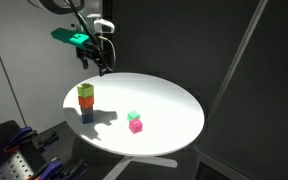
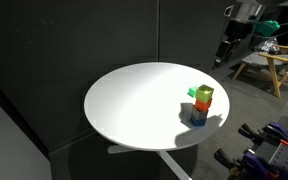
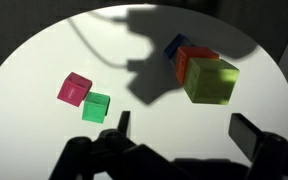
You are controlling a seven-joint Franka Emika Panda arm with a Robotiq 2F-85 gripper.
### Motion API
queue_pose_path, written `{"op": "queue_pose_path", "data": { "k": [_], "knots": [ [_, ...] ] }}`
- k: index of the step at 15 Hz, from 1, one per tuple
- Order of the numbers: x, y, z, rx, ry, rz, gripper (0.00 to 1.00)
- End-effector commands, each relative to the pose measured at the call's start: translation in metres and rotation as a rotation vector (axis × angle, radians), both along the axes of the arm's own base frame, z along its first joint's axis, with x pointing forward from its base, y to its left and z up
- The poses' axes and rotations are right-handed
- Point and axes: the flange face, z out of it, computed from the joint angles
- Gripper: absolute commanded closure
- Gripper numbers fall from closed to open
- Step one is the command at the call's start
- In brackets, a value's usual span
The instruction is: Put the yellow block on the table
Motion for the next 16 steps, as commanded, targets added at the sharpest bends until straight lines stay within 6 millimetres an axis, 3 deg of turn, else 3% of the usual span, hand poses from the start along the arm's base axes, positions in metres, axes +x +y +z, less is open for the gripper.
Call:
{"op": "queue_pose_path", "data": {
  "k": [1,10,16],
  "knots": [
    [0.012,0.017,-0.006,-0.014,-0.012,0.008,0.0],
    [0.02,0.059,-0.036,-0.025,0.016,0.05,0.0],
    [0.025,0.073,-0.059,-0.032,0.052,0.052,0.0]
  ]
}}
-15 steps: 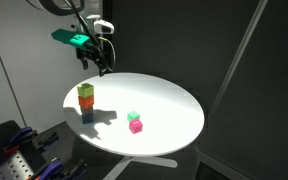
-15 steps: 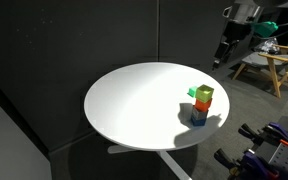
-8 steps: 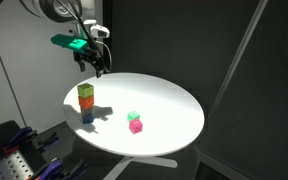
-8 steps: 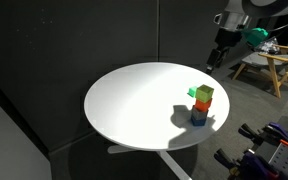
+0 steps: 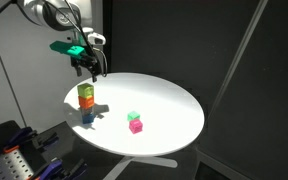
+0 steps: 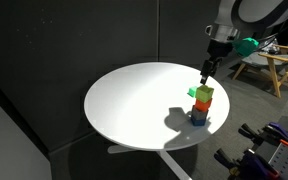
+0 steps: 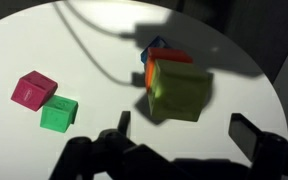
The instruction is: Put the yellow block on the table
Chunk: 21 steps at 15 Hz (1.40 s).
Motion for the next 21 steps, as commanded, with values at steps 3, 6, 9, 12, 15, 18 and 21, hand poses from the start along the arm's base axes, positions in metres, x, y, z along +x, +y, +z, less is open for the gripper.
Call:
{"op": "queue_pose_path", "data": {
  "k": [3,6,9,12,15,18,21],
  "knots": [
    [0.012,0.009,-0.018,-0.007,0.027,-0.02,0.0],
    [0.015,0.011,-0.029,-0.01,0.045,-0.02,0.0],
    [0.018,0.014,-0.036,-0.012,0.059,-0.016,0.0],
    [0.02,0.016,-0.042,-0.015,0.069,-0.011,0.0],
    [0.021,0.017,-0.047,-0.018,0.079,-0.007,0.0],
    [0.021,0.017,-0.051,-0.02,0.089,-0.005,0.0],
    [0.02,0.016,-0.052,-0.024,0.092,0.001,0.26]
  ]
}}
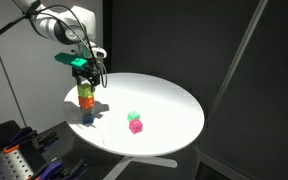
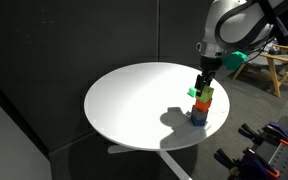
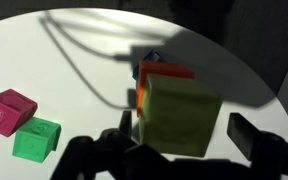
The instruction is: Put the yellow block on the table
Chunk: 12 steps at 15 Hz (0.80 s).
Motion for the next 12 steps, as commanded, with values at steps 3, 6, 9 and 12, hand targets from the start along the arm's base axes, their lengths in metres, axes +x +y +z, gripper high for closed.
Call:
{"op": "queue_pose_path", "data": {
  "k": [3,6,9,12],
  "knots": [
    [0.005,0.002,0.002,-0.019,-0.008,-0.003,0.51],
    [0.005,0.0,0.01,-0.018,-0.016,0.0,0.68],
    [0.004,-0.003,0.021,-0.013,-0.028,-0.001,0.72],
    [0.004,-0.009,0.033,-0.013,-0.041,-0.007,0.73]
  ]
}}
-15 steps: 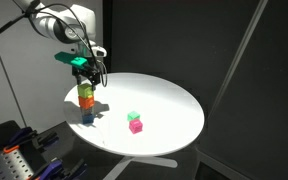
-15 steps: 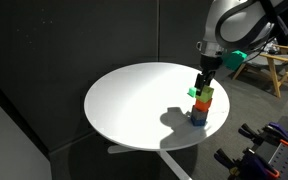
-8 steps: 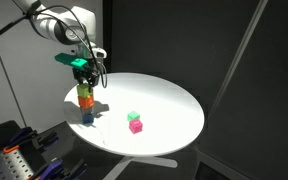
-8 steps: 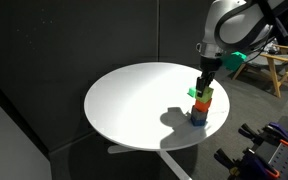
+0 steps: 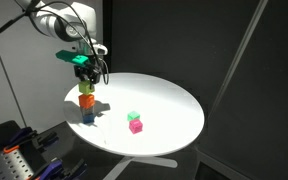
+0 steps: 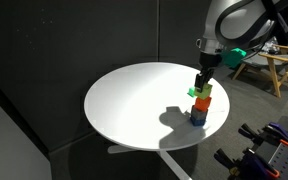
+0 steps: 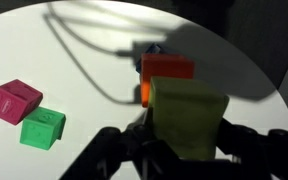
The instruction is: Put the yellow block on the table
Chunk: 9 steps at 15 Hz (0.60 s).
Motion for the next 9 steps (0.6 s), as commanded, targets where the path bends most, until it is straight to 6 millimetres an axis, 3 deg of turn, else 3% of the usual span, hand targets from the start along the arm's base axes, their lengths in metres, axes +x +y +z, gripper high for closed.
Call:
{"op": "queue_pose_path", "data": {
  "k": [1,9],
  "knots": [
    [-0.001,-0.01,0.023,-0.01,-0.017,-0.011,0.73],
    [0.015,-0.057,0.039,0.0,-0.002,-0.092,0.73]
  ]
}}
